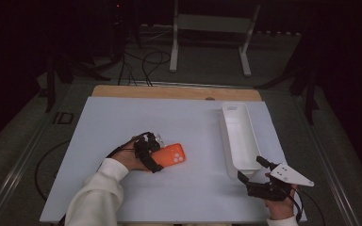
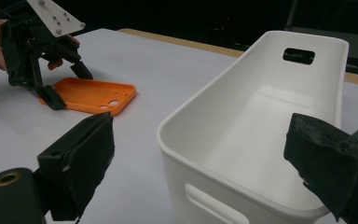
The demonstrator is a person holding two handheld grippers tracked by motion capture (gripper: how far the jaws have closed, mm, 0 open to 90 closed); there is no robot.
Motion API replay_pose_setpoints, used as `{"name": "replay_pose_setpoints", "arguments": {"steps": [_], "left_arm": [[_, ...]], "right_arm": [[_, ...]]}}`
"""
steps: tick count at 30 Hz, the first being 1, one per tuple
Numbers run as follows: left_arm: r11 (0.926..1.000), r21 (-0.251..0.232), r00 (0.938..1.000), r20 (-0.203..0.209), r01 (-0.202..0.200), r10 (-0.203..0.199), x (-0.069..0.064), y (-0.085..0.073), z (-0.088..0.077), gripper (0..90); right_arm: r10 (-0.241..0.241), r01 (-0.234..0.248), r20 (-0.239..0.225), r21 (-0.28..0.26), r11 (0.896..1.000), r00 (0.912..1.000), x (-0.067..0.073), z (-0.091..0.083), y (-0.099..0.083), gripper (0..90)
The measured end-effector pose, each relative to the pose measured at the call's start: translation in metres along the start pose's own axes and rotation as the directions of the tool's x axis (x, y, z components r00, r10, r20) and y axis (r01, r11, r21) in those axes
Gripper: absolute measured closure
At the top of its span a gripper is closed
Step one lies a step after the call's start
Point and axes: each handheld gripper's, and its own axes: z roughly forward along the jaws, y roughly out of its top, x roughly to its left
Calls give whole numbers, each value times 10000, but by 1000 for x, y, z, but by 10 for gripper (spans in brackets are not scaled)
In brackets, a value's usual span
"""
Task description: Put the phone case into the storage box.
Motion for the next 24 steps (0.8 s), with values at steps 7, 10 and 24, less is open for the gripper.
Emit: {"name": "replay_pose_setpoints", "arguments": {"steps": [7,10,24], "left_arm": [[9999,-141,10000,-82,-41,40,-2,-1,-2,161],[9998,-197,9998,-179,-104,101,-3,-1,-5,163],[9890,-1421,9991,-41,402,-412,0,-2,-24,162]], "right_arm": [[22,-21,53,-59,10000,10000,-1,-2,0,85],[77,-77,57,-77,9999,10000,-1,-2,0,85],[33,-32,35,-100,9999,10000,0,-2,2,85]]}}
